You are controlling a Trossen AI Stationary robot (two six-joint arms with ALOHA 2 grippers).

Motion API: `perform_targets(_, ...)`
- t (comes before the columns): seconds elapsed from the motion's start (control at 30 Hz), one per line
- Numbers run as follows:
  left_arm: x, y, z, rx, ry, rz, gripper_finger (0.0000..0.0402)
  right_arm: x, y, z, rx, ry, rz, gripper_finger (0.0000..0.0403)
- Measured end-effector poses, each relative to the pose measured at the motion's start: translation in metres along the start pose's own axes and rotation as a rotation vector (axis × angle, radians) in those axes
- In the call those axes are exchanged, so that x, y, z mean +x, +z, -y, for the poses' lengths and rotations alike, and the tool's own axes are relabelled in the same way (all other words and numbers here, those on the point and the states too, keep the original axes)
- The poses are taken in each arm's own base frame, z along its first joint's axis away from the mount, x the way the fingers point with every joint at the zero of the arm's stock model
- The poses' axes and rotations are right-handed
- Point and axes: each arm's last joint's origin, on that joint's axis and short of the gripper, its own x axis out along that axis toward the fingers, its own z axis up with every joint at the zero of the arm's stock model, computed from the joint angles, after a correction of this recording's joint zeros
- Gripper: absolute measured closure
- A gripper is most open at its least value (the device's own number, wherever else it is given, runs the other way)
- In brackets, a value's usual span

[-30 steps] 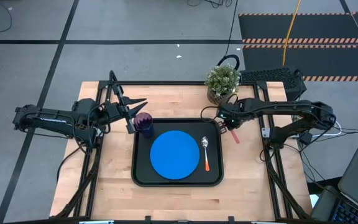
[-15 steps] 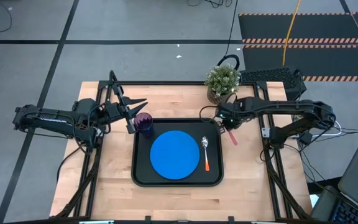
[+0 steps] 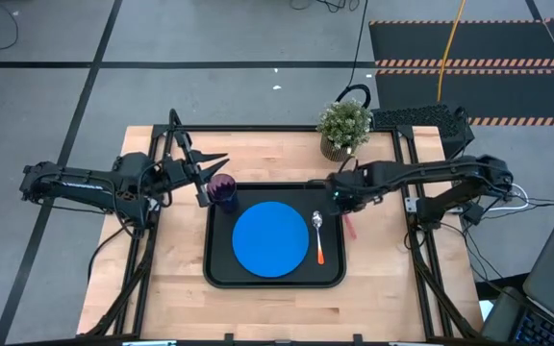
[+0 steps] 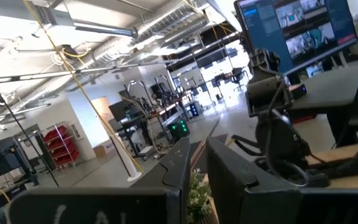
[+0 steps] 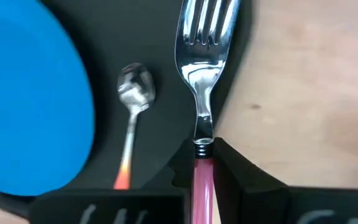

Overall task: Pick and place plate/cup/fork/spoon on tray
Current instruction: Put the pink fork on the black serving tray to the right of the orange spoon

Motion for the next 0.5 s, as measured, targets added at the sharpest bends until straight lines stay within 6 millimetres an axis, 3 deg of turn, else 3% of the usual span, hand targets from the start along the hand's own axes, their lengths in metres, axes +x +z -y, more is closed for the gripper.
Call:
perform_targets(0.33, -0.001, -0.005, 0.003, 0.037, -0.026, -0.057, 0.0346, 0.036, -0.022, -0.031, 0.069, 0.008, -0.018, 0.0386)
perform_targets(0.5, -0.006, -0.004, 0.003, 0.044, -0.045, -0.066, 0.0346, 0.038, -0.038, -0.034, 0.151, -0.006, 0.002, 0.0386)
